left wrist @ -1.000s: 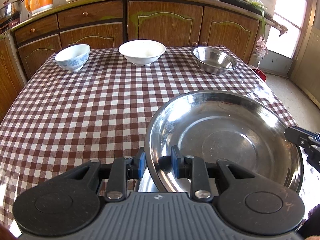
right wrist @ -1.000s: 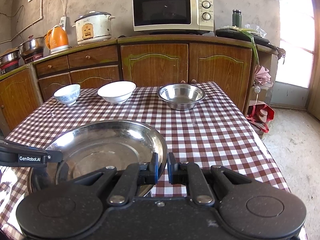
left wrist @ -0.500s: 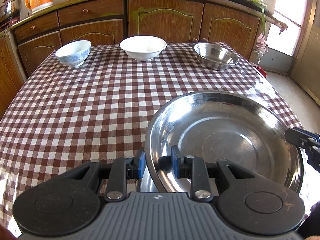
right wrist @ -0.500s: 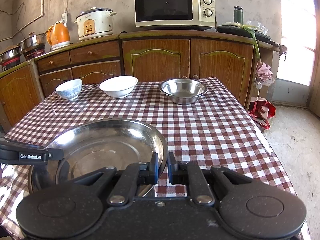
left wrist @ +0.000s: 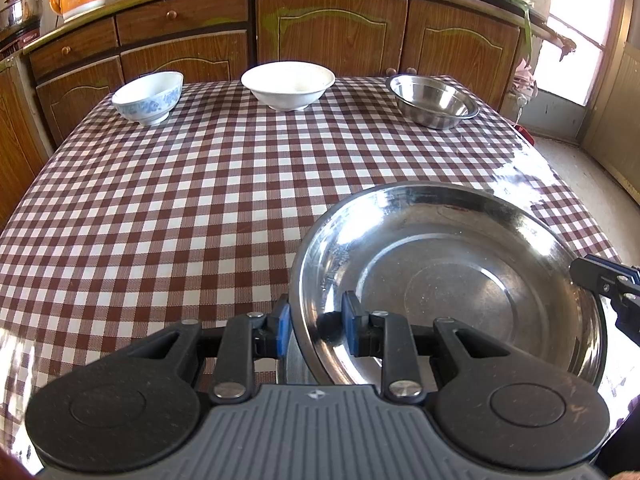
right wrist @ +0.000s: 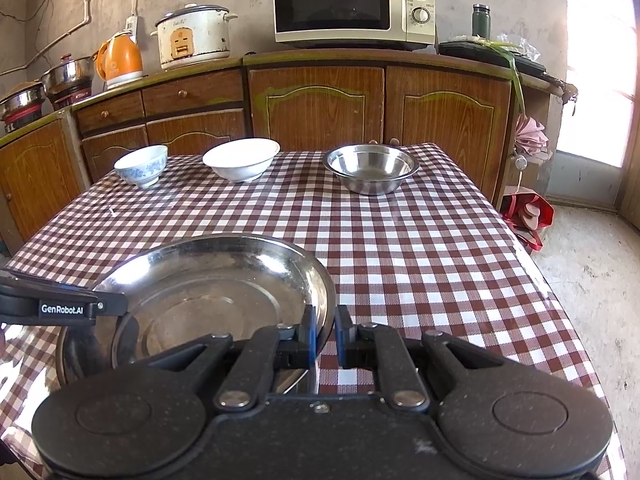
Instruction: Organize plates and bowls
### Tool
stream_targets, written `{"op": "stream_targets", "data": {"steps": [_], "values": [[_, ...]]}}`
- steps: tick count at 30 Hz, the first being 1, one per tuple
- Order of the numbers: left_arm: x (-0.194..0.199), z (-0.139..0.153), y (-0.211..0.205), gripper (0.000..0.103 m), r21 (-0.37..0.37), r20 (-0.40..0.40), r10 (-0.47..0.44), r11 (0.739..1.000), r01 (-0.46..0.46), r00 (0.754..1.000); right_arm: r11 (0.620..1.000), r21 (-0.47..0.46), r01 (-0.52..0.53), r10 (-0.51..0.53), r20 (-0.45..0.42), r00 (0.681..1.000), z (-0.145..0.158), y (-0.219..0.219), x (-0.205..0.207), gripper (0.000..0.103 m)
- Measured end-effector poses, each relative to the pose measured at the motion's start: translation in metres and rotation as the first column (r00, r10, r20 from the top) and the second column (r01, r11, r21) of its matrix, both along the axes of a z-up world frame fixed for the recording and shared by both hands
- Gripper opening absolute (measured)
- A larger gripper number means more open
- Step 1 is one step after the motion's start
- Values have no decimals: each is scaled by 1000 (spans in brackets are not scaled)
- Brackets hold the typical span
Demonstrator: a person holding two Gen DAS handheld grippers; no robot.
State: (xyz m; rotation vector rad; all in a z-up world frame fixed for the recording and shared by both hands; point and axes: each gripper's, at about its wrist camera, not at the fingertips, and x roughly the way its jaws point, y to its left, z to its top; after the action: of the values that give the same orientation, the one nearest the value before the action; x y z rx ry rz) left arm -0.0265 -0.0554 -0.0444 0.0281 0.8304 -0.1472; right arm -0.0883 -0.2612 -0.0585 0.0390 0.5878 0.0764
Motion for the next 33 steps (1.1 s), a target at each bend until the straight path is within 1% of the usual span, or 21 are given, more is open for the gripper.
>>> {"op": "stream_targets", "data": {"steps": [18,33], "values": [[0,-10,2,27,0,-29,-3,1000,3,1000,1000,-9,-7,7,-33,999,-8,5,-2,14],[-9,-16,7,27,29,-26,-17,999,18,1000,999,-13,-32,31,-67,997,-17,10,-7,14]]}}
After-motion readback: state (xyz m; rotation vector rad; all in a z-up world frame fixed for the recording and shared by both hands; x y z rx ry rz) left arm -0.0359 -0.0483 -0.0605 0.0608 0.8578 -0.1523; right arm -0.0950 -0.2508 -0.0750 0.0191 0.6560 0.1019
